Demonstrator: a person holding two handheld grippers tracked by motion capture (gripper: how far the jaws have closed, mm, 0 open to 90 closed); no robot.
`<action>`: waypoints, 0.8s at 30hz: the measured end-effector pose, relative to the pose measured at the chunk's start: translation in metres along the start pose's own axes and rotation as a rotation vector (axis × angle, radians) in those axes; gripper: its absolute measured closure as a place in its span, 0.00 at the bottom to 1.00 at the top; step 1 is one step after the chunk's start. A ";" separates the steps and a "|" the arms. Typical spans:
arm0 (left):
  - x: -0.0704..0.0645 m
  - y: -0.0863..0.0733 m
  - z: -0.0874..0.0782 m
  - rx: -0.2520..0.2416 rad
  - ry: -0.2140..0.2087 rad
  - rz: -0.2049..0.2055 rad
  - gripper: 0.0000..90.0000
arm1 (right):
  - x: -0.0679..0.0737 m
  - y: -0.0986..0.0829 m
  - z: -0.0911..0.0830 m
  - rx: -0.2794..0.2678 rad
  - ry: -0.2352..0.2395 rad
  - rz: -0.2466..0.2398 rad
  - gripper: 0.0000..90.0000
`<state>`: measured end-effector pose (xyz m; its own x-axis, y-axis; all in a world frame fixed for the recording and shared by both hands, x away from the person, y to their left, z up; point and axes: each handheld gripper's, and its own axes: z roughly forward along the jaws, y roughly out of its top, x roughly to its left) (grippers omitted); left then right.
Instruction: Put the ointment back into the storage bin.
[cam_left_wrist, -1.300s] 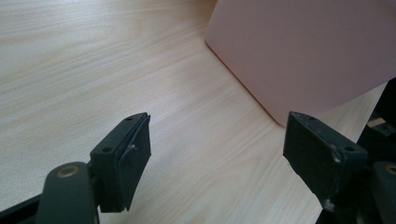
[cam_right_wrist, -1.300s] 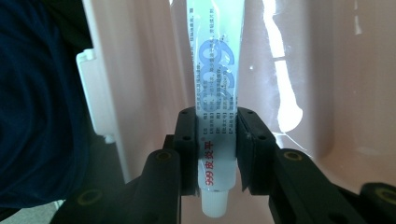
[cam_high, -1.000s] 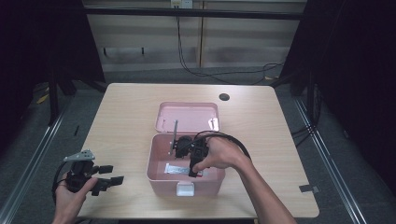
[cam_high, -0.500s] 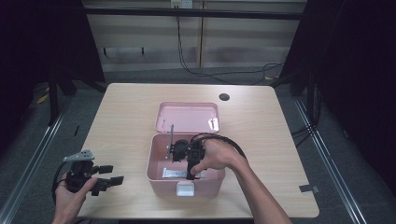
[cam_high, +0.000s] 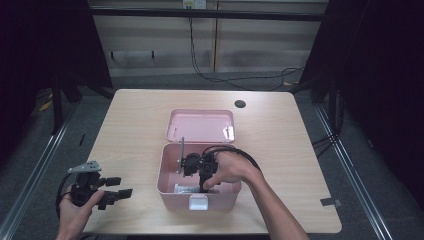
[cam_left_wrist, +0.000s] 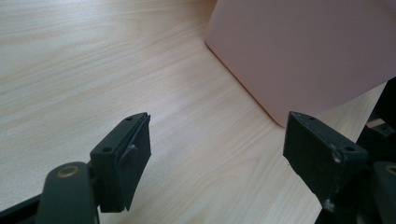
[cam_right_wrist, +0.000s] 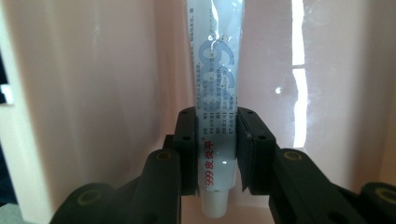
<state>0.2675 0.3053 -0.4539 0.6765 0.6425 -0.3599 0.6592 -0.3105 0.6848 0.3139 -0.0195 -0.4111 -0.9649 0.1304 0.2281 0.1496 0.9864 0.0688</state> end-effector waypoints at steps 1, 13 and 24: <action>0.000 0.000 0.000 0.003 -0.003 0.002 0.26 | 0.000 0.001 0.001 0.008 0.001 -0.001 0.79; 0.001 0.000 -0.001 0.003 0.014 0.003 0.26 | -0.001 0.005 0.011 0.007 0.038 -0.014 0.79; 0.001 0.000 -0.001 0.002 0.019 -0.004 0.26 | -0.005 0.011 0.024 0.010 0.075 -0.026 0.79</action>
<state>0.2680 0.3069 -0.4540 0.6677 0.6566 -0.3507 0.6625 -0.3093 0.6823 0.3150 -0.0074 -0.4345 -0.9496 0.0971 0.2980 0.1219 0.9904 0.0657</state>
